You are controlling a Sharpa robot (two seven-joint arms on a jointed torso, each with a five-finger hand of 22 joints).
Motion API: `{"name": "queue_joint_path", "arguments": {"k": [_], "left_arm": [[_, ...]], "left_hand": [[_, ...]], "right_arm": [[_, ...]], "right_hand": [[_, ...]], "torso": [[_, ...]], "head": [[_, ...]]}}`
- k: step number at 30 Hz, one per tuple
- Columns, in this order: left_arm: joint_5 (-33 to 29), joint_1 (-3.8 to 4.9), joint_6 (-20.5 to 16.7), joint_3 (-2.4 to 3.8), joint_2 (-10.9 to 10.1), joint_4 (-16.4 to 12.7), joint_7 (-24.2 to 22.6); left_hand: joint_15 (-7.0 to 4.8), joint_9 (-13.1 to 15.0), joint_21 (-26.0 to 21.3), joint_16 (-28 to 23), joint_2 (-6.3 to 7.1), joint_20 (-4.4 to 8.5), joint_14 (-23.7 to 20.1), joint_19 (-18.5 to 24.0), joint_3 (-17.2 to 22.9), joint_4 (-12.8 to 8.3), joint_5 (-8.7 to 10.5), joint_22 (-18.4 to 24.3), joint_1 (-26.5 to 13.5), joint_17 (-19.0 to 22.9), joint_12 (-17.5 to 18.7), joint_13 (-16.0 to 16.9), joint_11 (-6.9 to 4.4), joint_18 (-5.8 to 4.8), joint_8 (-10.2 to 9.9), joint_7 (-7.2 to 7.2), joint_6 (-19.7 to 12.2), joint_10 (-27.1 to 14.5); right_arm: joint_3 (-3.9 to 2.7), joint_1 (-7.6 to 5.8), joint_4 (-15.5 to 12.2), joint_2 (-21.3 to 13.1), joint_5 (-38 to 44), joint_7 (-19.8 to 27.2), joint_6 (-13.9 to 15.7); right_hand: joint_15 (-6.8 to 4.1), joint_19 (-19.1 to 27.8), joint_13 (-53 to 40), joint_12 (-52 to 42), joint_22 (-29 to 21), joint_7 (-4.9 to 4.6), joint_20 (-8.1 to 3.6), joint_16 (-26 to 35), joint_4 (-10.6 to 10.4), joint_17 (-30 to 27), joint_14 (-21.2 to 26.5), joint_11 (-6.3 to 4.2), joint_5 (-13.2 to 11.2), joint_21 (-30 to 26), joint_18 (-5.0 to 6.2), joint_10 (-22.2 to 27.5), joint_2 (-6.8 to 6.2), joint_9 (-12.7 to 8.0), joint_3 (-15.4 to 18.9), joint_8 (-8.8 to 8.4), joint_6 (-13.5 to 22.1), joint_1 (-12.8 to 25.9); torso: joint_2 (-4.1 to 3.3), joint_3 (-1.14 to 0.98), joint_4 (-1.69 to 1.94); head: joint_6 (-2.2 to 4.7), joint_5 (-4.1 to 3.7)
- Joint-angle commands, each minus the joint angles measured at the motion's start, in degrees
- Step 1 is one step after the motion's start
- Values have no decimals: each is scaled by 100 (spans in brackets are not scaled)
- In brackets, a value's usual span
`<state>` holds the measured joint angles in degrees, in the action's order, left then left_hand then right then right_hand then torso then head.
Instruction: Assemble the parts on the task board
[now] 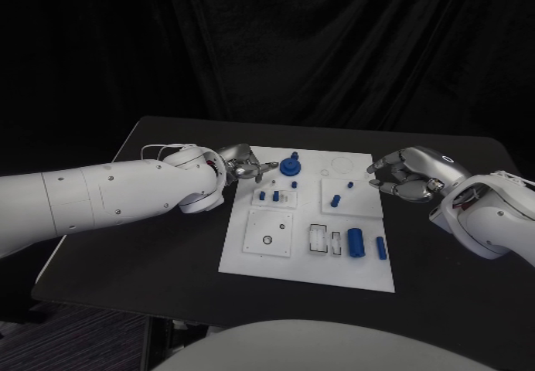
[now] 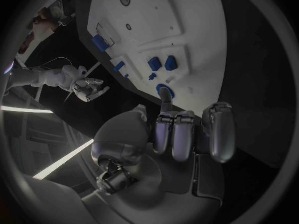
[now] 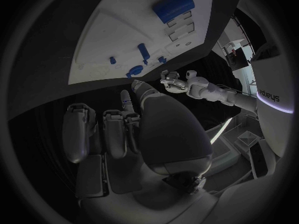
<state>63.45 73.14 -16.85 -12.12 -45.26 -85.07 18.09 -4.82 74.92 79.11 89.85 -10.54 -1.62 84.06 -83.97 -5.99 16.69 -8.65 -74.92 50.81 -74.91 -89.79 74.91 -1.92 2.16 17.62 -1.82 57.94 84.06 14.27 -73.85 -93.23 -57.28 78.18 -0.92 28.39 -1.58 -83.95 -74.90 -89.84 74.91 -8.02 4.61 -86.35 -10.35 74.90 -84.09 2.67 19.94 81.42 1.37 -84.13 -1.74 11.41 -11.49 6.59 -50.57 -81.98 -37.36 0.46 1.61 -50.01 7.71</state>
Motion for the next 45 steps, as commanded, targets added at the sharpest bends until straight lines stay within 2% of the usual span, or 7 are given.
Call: {"name": "queue_joint_path", "arguments": {"k": [1,12,17,19,25,32,45], "left_arm": [[405,31,-716,6,-77,-104,-496],[474,140,-694,6,-116,-56,-1756],[478,150,29,4,49,199,-2409],[479,151,233,4,145,335,-2646],[497,151,394,4,444,701,-3170],[1201,137,468,3,786,1028,-3392],[2792,38,343,4,1188,1408,-3204]], "left_hand": [[-33,136,26,15,-13,31,594,-189,-63,3,-78,-1178,106,-1509,-21,1509,-45,35,40,42,-4,594],[102,40,-478,15,406,-62,594,133,267,-575,-1157,-1045,2017,-1509,-21,1509,79,129,-271,-104,-655,594],[483,-56,-1431,-452,566,-358,-82,1080,858,-590,-977,-802,2898,-925,2559,327,472,246,-605,-408,-1044,-1966],[732,-45,-1854,-747,697,-505,-666,1589,1207,-550,-805,-675,3195,-561,4952,-894,735,285,-767,-516,-1426,-4213],[953,-532,-1706,-874,927,-715,-967,1668,1767,-619,-720,-667,3559,-273,5823,-1642,1030,293,-1214,-662,-1667,-5075],[715,-1703,-1332,-992,1304,-706,-877,1484,3158,-1199,-591,-687,3863,85,6748,-3255,913,415,-1401,-699,-1353,-4823],[651,-3288,-1121,-884,1491,-582,-583,1125,3285,-1297,178,-736,3312,82,6850,-3969,812,352,-1416,-379,-1561,-4686]], "right_arm": [[-4,16,-4,-5,-45,-33,64],[-4,17,27,20,-71,17,112],[-4,17,25,41,-76,43,138],[-4,17,20,46,-76,50,148],[-4,17,10,37,-79,59,165],[-4,16,14,50,-81,65,169],[-4,17,32,79,-81,72,201]], "right_hand": [[40,-237,-1510,-16,1194,8,26,26,4,807,-437,42,36,-39,94,-587,19,-5,-30,-20,-48,-20],[41,-237,-1510,-16,1195,7,26,24,2,811,-438,42,50,-37,94,-587,22,-7,-37,-20,-52,-16],[41,-238,-1510,-16,1195,8,26,25,-1,810,-438,43,65,-38,94,-587,26,-9,-45,-20,-59,-10],[41,-238,-1510,-16,1195,8,26,25,-1,810,-438,43,65,-38,94,-587,26,-9,-45,-20,-59,-10],[41,-239,-1510,-16,1196,10,26,25,1,809,-438,42,73,-35,93,-587,26,-9,-49,-18,-65,-10],[40,-238,-1510,-16,1195,11,26,25,4,809,-438,41,81,-38,94,-587,23,-10,-53,-18,-68,-12],[40,-238,-1510,-16,1195,13,26,26,11,808,-438,39,88,-40,94,-587,18,-11,-58,-18,-72,-16]], "torso": [[-1,4,6],[11,-9,-10],[4,-1,7],[1,6,11],[2,1,-10],[-6,1,-65],[-27,-12,-103]], "head": [[1,-1],[1,14],[1,-44],[1,-83],[1,-126],[1,-99],[1,-111]]}}
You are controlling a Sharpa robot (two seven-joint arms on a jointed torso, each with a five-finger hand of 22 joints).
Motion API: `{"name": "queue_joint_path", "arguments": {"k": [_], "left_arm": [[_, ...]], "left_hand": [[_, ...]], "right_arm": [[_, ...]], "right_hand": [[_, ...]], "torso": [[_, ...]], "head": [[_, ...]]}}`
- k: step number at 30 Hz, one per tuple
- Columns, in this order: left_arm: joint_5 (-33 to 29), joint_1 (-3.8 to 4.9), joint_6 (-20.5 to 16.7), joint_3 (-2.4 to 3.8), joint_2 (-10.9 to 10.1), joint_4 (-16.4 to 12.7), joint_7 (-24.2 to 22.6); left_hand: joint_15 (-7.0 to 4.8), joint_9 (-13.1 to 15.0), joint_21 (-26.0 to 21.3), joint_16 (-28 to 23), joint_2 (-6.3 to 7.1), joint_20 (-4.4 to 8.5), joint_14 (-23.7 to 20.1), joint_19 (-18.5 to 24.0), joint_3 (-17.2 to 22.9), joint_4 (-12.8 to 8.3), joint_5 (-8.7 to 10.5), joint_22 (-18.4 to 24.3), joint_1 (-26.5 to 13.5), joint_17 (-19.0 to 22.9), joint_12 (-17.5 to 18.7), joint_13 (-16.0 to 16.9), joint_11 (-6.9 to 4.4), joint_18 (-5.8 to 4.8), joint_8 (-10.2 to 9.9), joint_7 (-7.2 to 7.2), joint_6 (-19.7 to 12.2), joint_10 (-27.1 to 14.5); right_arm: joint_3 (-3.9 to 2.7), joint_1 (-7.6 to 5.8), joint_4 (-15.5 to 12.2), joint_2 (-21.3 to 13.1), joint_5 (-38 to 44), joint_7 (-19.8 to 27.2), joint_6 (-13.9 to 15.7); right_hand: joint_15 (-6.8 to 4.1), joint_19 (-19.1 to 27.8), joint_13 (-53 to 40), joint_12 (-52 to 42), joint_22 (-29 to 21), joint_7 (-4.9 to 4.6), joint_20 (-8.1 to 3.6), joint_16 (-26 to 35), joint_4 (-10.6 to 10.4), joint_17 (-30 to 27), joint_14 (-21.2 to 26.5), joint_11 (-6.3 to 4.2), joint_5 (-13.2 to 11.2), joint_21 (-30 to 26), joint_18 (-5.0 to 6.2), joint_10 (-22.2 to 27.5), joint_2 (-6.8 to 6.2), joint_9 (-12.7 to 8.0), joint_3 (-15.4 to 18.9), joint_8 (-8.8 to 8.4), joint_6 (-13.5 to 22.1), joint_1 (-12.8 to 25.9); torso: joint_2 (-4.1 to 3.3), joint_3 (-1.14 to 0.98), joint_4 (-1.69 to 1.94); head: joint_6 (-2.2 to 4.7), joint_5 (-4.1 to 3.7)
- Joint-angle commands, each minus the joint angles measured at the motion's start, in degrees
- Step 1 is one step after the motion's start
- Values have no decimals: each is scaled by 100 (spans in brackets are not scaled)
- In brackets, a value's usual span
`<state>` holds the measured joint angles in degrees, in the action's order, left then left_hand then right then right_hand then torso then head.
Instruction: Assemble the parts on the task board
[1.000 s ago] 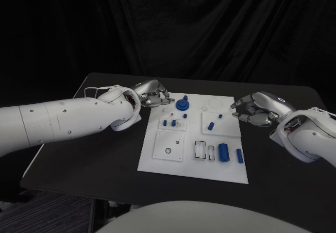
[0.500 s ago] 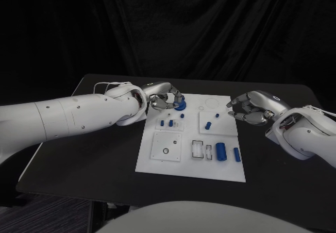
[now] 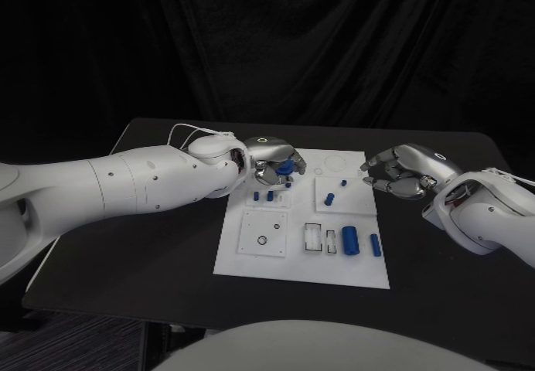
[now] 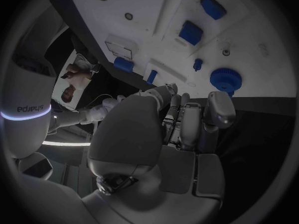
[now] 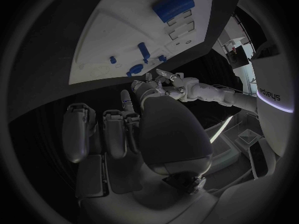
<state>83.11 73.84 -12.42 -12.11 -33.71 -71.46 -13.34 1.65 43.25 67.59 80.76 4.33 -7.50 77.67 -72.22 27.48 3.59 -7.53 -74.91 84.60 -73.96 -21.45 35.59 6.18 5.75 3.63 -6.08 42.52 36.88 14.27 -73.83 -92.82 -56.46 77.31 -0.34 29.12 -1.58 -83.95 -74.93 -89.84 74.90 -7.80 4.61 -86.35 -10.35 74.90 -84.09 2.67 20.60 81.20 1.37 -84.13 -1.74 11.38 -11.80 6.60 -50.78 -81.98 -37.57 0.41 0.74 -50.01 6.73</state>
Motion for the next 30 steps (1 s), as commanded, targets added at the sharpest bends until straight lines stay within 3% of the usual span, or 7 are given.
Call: {"name": "queue_joint_path", "arguments": {"k": [1,5,6,7,11,17,30], "left_arm": [[915,-42,-135,4,47,65,-56],[1443,-75,-281,4,84,118,3],[1528,-81,-291,4,87,123,22],[1612,-87,-287,4,88,126,56],[1780,-101,-223,4,98,147,193],[1870,-116,-128,4,125,201,400],[1898,-240,-91,5,237,413,523]], "left_hand": [[2,-165,52,35,4,10,74,-78,-80,19,86,-744,-79,-24,10,-54,-8,-15,-14,64,-10,44],[-15,-333,57,29,19,31,84,-125,-120,-15,94,-750,-71,6,7,-136,-50,-21,-7,36,50,103],[-79,-492,108,5,47,63,72,-193,-156,-10,177,-773,-104,61,27,-214,-175,-36,-11,31,21,175],[-108,-569,93,-35,56,81,34,-197,-168,-7,205,-770,-114,136,56,-261,-221,-35,-14,37,-1,194],[-130,-949,-1,-109,101,118,-11,-201,-262,15,270,-752,-220,281,224,-485,-213,-30,-14,27,-107,192],[-136,-1278,-86,-147,90,136,-33,-210,-375,9,311,-739,-274,369,339,-668,-212,-25,-18,50,-153,218],[-143,-1555,-148,-156,37,144,-34,-252,-484,-39,316,-747,-285,430,366,-835,-226,-27,52,119,175,391]], "right_arm": [[-4,15,-14,-8,5,17,139],[-4,15,-35,-32,5,17,166],[-4,15,-38,-36,5,16,168],[-4,14,-41,-40,5,14,170],[-4,14,-42,-45,5,6,165],[-4,15,-36,-34,5,-14,137],[-4,15,-49,-41,5,-51,93]], "right_hand": [[39,-238,-1507,-16,1196,-9,26,26,11,808,-438,39,22,-18,95,-587,18,-8,-28,-18,-50,-16],[39,-240,-1507,-16,1197,-8,26,24,15,811,-438,39,25,-14,94,-587,14,-9,-30,-19,-52,-19],[38,-241,-1507,-16,1199,-7,25,25,19,809,-438,38,28,-11,93,-587,11,-10,-33,-19,-54,-22],[38,-241,-1507,-16,1199,-7,25,25,19,809,-438,38,28,-11,93,-587,11,-10,-33,-19,-54,-22],[38,-241,-1507,-16,1199,-7,25,25,19,809,-438,38,28,-11,93,-587,11,-10,-33,-19,-54,-22],[38,-241,-1507,-16,1199,-7,25,25,19,809,-438,38,28,-11,93,-587,11,-10,-33,-19,-54,-22],[37,-239,-1507,-16,1196,-7,24,29,28,803,-436,37,36,-18,95,-587,3,-12,-40,-20,-57,-25]], "torso": [[-4,-8,-11],[-1,-8,-3],[-2,-10,-4],[1,-12,3],[-3,-15,-5],[-8,-12,-24],[-17,-16,-36]], "head": [[1,-27],[1,-68],[1,-74],[1,-87],[1,-84],[1,-60],[1,-95]]}}
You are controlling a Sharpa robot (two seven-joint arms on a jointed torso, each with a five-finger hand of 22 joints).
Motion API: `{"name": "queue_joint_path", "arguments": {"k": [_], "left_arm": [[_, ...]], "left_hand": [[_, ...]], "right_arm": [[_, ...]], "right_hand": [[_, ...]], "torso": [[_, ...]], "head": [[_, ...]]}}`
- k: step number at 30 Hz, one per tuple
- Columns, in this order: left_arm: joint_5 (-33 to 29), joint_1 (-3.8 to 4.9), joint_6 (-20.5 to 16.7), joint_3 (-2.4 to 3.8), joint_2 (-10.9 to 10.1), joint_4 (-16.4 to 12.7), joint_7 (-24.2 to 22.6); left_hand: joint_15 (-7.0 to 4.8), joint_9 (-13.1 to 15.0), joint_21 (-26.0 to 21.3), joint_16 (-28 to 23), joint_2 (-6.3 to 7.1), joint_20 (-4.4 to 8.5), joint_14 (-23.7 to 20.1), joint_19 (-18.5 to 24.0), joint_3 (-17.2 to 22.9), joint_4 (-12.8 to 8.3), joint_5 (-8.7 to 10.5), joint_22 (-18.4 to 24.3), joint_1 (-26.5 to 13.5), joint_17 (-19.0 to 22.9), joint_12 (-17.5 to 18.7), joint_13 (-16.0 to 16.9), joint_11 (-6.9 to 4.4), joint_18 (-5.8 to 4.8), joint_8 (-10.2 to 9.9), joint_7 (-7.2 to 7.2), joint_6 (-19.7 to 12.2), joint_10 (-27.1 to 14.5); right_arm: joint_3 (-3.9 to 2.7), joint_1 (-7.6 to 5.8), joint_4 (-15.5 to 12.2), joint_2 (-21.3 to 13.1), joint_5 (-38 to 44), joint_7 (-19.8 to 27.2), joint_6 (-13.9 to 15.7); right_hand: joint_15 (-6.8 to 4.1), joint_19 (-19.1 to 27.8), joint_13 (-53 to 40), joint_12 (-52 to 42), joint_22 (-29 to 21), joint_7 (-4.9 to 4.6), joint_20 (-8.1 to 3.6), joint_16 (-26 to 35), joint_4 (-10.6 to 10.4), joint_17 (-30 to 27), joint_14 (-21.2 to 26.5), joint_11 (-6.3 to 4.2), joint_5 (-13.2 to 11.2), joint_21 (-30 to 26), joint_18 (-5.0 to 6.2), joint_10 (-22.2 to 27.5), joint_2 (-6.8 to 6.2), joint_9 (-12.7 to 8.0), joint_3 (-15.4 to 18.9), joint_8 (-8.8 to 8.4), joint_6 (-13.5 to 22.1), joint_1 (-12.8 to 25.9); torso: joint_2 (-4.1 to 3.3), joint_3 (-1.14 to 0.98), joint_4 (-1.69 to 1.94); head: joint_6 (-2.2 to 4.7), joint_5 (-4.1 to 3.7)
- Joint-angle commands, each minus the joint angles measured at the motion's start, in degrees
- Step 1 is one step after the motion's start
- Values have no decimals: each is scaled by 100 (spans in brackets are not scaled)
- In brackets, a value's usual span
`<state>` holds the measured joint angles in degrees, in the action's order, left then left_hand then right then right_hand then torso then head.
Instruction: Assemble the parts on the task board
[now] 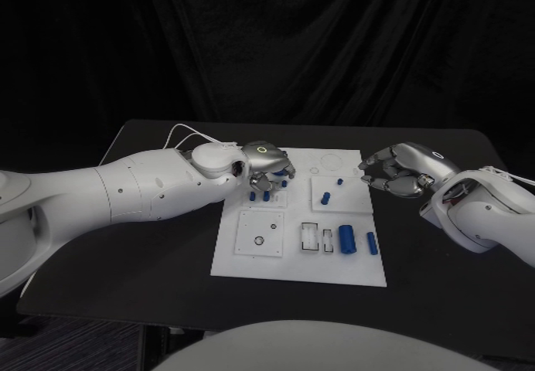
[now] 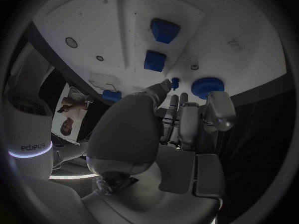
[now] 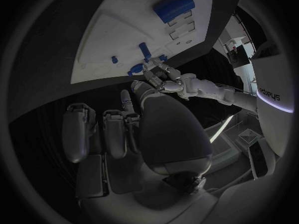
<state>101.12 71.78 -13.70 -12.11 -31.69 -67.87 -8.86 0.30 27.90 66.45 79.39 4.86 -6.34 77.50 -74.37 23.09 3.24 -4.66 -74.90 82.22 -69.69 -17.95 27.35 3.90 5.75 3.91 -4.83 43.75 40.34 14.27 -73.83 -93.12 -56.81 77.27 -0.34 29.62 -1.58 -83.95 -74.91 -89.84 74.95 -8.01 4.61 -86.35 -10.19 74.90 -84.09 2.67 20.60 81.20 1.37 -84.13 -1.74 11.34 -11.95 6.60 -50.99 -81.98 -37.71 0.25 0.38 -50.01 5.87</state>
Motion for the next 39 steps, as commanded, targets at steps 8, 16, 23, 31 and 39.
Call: {"name": "queue_joint_path", "arguments": {"k": [8,16,23,31,39], "left_arm": [[98,-125,23,5,126,176,59],[98,-167,-25,5,195,271,-14],[98,-192,-96,5,237,309,-67],[97,-202,-236,6,231,311,-92],[98,-203,-504,6,122,218,-76]], "left_hand": [[4,-143,371,164,-102,28,213,-351,-51,-9,8,-904,-37,-246,-45,-104,-8,-123,83,67,397,406],[-55,-187,497,226,-170,53,292,-448,-25,-35,-108,-951,4,-313,-63,-156,-82,-148,137,105,639,611],[-88,-219,594,268,-215,79,344,-514,-22,-45,-185,-981,13,-376,-107,-166,-116,-170,142,116,732,794],[-166,-224,777,332,-270,114,427,-628,-36,-114,-241,-1035,74,-473,-203,-134,-209,-210,202,90,937,1054],[-207,-227,853,347,-287,139,459,-674,-45,-207,-316,-1055,148,-488,-264,-89,-237,-225,235,70,1062,1188]], "right_arm": [[-4,14,-43,-27,9,-69,35],[-4,13,-64,-43,9,-89,29],[-4,13,-63,-41,9,-98,16],[-4,13,-48,-25,9,-103,-3],[-4,14,-31,-22,9,-107,-26]], "right_hand": [[37,-238,-1509,-16,1192,13,24,29,12,803,-437,37,36,-18,95,-587,3,-8,-25,-20,-37,-25],[37,-239,-1509,-16,1192,14,24,30,15,800,-436,36,40,-19,95,-587,3,-10,-31,-21,-39,-27],[36,-239,-1509,-16,1192,14,24,31,18,798,-436,36,42,-18,94,-587,6,-11,-37,-21,-42,-29],[36,-239,-1509,-16,1192,14,24,31,18,798,-436,36,42,-18,94,-587,6,-11,-37,-21,-42,-29],[36,-238,-1509,-16,1191,14,23,33,22,796,-435,36,45,-20,95,-587,8,-12,-44,-23,-42,-33]], "torso": [[-3,0,5],[-8,0,-3],[-4,-6,-4],[-4,-3,2],[1,-2,-1]], "head": [[1,-29],[1,-21],[1,-2],[1,-5],[1,11]]}}
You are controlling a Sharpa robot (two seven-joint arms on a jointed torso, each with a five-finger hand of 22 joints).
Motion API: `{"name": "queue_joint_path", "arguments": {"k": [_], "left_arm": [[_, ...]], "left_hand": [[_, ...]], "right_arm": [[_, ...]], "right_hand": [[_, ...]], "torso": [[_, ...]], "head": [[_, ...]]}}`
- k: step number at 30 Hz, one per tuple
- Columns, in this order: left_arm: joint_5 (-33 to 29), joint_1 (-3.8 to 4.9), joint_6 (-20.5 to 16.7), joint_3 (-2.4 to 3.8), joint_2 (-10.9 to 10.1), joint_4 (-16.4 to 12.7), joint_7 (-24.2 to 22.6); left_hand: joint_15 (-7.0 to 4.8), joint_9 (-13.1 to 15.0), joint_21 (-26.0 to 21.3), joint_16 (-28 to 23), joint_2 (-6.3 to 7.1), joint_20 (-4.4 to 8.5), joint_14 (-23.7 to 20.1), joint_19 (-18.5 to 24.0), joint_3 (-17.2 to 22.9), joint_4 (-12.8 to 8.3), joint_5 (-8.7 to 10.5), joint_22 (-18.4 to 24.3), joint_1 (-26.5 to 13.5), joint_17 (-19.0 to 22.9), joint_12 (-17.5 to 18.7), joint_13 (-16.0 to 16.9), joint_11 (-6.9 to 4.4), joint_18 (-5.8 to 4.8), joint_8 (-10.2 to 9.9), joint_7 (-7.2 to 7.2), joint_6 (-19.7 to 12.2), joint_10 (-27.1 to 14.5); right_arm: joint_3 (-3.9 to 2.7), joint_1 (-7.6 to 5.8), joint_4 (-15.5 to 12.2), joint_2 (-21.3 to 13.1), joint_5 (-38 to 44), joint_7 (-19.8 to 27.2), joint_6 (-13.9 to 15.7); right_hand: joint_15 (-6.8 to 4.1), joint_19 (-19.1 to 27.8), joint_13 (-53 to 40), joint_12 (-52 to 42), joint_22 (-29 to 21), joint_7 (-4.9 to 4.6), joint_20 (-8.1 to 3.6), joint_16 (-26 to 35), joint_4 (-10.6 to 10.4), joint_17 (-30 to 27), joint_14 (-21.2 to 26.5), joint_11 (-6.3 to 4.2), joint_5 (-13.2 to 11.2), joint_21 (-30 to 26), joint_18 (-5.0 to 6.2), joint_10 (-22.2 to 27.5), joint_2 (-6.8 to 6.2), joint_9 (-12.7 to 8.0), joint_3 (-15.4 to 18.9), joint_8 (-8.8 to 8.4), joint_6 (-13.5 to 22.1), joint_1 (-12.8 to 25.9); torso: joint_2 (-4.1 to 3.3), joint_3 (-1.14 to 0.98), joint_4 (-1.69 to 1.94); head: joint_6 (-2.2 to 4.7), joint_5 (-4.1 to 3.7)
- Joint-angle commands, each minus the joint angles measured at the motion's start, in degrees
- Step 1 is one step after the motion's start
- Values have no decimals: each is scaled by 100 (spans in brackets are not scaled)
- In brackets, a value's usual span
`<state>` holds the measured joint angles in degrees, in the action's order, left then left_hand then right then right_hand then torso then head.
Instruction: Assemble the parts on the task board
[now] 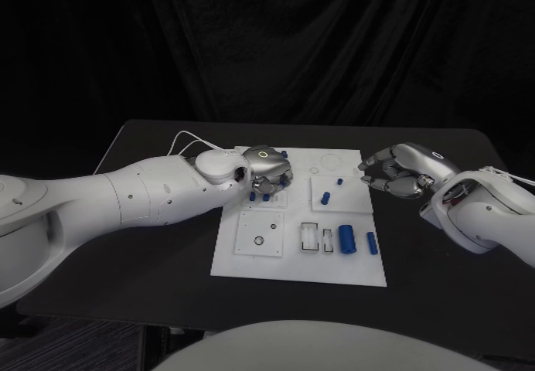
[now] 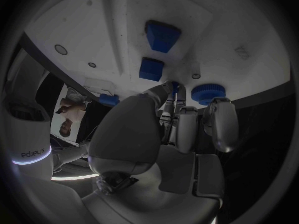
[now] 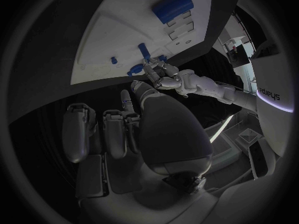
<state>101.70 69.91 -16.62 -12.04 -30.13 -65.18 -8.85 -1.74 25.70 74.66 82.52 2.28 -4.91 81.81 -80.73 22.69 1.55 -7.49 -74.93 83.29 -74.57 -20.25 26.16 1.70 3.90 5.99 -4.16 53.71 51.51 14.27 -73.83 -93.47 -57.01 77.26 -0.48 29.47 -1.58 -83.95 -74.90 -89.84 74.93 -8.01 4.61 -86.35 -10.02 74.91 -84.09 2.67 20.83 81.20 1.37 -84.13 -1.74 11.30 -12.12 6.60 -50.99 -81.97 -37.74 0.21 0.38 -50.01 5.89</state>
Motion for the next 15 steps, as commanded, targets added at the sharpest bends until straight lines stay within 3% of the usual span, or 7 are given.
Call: {"name": "queue_joint_path", "arguments": {"k": [1,8,15], "left_arm": [[40,-15,-246,-1,-62,-76,-68],[40,19,-494,19,-289,-306,27],[40,178,-598,49,-597,-618,176]], "left_hand": [[-4,-7,38,37,-30,-2,31,-42,-6,-42,-36,-1054,44,-5,-37,32,-17,-41,29,3,74,80],[-5,-8,10,15,-13,4,12,-25,-21,-58,-45,-1045,42,43,-35,35,-10,-35,37,-2,106,89],[-2,-11,14,15,-3,6,14,-28,-22,-70,-49,-1046,48,43,-29,34,-8,-35,34,0,108,85]], "right_arm": [[-4,14,7,-1,11,-93,-15],[-3,14,24,4,11,-98,-39],[-3,14,49,29,0,-101,-59]], "right_hand": [[36,-239,-1510,-16,1194,14,23,33,5,796,-435,35,21,-20,95,-587,8,-8,-27,-23,-42,-33],[36,-239,-1510,-16,1194,14,23,33,5,796,-435,35,21,-20,95,-587,8,-8,-27,-23,-42,-33],[35,-237,-1510,-16,1192,14,23,36,9,790,-434,36,21,-25,96,-587,7,-11,-33,-26,-41,-35]], "torso": [[4,1,-2],[3,2,3],[-1,-2,-2]], "head": [[1,12],[1,13],[1,52]]}}
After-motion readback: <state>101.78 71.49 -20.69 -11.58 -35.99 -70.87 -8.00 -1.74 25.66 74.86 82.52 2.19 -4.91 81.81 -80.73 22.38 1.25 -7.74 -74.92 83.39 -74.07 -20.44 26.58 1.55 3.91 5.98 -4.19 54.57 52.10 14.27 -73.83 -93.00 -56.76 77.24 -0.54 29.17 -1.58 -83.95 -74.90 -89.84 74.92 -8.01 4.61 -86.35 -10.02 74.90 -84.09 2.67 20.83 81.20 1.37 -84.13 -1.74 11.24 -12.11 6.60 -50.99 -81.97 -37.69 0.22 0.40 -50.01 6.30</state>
